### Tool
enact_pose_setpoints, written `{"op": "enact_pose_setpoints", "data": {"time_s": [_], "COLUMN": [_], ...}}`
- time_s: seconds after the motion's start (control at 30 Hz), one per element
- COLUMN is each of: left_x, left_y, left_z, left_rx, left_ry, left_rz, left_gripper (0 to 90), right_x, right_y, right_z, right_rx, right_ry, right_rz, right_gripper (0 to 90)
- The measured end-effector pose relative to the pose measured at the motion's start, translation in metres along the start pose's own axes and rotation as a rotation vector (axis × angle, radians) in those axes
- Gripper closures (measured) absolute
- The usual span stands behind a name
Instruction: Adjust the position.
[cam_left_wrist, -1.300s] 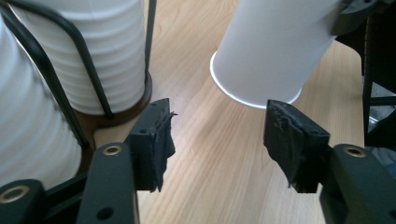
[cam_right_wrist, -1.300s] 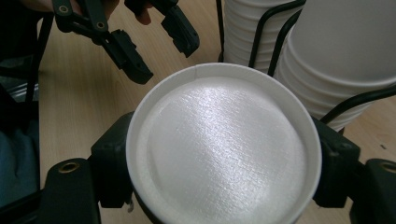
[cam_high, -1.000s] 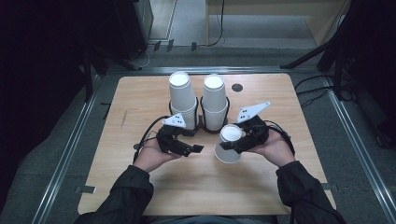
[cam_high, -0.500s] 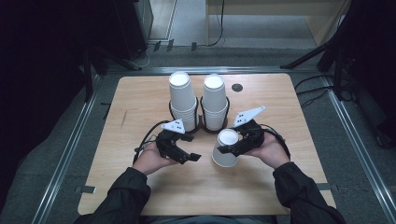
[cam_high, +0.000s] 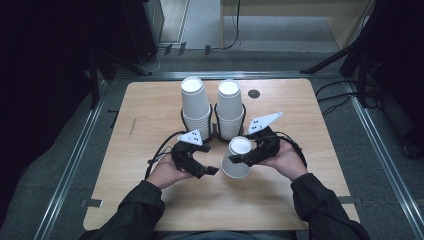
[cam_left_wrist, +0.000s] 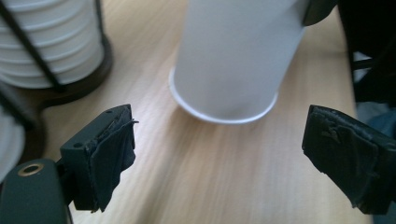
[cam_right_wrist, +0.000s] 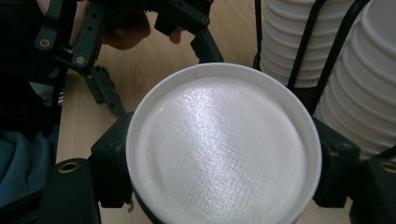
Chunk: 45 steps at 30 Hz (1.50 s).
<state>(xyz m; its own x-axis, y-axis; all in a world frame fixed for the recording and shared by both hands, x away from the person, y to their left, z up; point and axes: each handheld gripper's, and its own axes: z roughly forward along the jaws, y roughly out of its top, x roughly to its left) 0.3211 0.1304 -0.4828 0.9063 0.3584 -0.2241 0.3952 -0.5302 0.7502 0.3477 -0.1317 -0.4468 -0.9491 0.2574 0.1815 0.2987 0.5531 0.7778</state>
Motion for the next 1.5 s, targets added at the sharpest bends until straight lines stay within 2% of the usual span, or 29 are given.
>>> {"op": "enact_pose_setpoints", "data": {"time_s": [0.03,0.2,0.27,0.37,0.4,0.43,0.47,0.7,0.87,0.9,1.0,1.07,1.17,1.2,1.23,1.27,1.33,1.4,1.47,1.5], "left_x": [0.0,-0.003,-0.004,-0.007,-0.008,-0.009,-0.009,-0.016,-0.017,-0.019,-0.02,-0.022,-0.021,-0.021,-0.02,-0.019,-0.017,-0.016,-0.015,-0.015], "left_y": [0.0,0.002,0.002,0.004,0.004,0.006,0.006,0.007,0.007,0.007,0.007,0.008,0.011,0.011,0.011,0.011,0.012,0.011,0.012,0.012], "left_z": [0.001,0.005,0.007,0.011,0.012,0.014,0.014,0.019,0.02,0.019,0.016,0.012,0.009,0.008,0.008,0.005,0.004,-0.001,-0.007,-0.008], "left_rx": [-0.004,-0.015,-0.015,-0.024,-0.029,-0.041,-0.041,-0.054,-0.08,-0.102,-0.116,-0.129,-0.105,-0.103,-0.097,-0.088,-0.077,-0.065,-0.05,-0.045], "left_ry": [-0.013,-0.016,-0.04,-0.05,-0.043,-0.057,-0.057,-0.074,-0.111,-0.106,-0.1,-0.088,-0.109,-0.108,-0.119,-0.112,-0.115,-0.094,-0.066,-0.067], "left_rz": [0.001,0.006,0.008,0.025,0.032,0.023,0.023,0.049,0.045,0.053,0.072,0.112,0.105,0.105,0.101,0.099,0.089,0.093,0.1,0.095], "left_gripper": [9.5,7.6,4.3,1.2,1.2,0.9,1.0,0.9,1.0,4.3,11.8,14.2,19.5,20.7,21.8,22.1,22.2,22.2,22.1,22.1], "right_x": [0.0,0.006,0.007,0.01,0.01,0.011,0.011,0.021,0.025,0.026,0.025,0.025,0.022,0.021,0.021,0.021,0.022,0.023,0.022,0.022], "right_y": [0.0,0.008,0.01,0.014,0.014,0.017,0.017,0.025,0.028,0.029,0.029,0.028,0.028,0.028,0.028,0.028,0.028,0.028,0.026,0.024], "right_z": [0.0,0.0,-0.001,0.0,0.0,0.001,0.001,0.004,0.003,0.004,0.003,0.002,-0.001,-0.001,-0.001,-0.001,-0.002,-0.004,-0.007,-0.008], "right_rx": [0.0,-0.012,-0.027,-0.044,-0.044,-0.056,-0.056,-0.081,-0.133,-0.141,-0.163,-0.163,-0.165,-0.156,-0.158,-0.155,-0.152,-0.144,-0.127,-0.115], "right_ry": [0.0,0.018,0.026,0.042,0.042,0.061,0.061,0.104,0.141,0.155,0.167,0.168,0.18,0.185,0.187,0.192,0.181,0.159,0.131,0.12], "right_rz": [0.0,-0.014,-0.02,-0.019,-0.019,-0.021,-0.021,-0.05,-0.049,-0.04,-0.037,-0.035,-0.006,0.018,0.016,0.015,0.007,-0.013,-0.015,-0.012], "right_gripper": [24.6,24.7,24.7,24.7,24.7,24.7,24.7,24.8,24.9,24.9,25.4,25.5,25.3,25.3,23.6,20.0,17.9,16.7,16.7,16.7]}}
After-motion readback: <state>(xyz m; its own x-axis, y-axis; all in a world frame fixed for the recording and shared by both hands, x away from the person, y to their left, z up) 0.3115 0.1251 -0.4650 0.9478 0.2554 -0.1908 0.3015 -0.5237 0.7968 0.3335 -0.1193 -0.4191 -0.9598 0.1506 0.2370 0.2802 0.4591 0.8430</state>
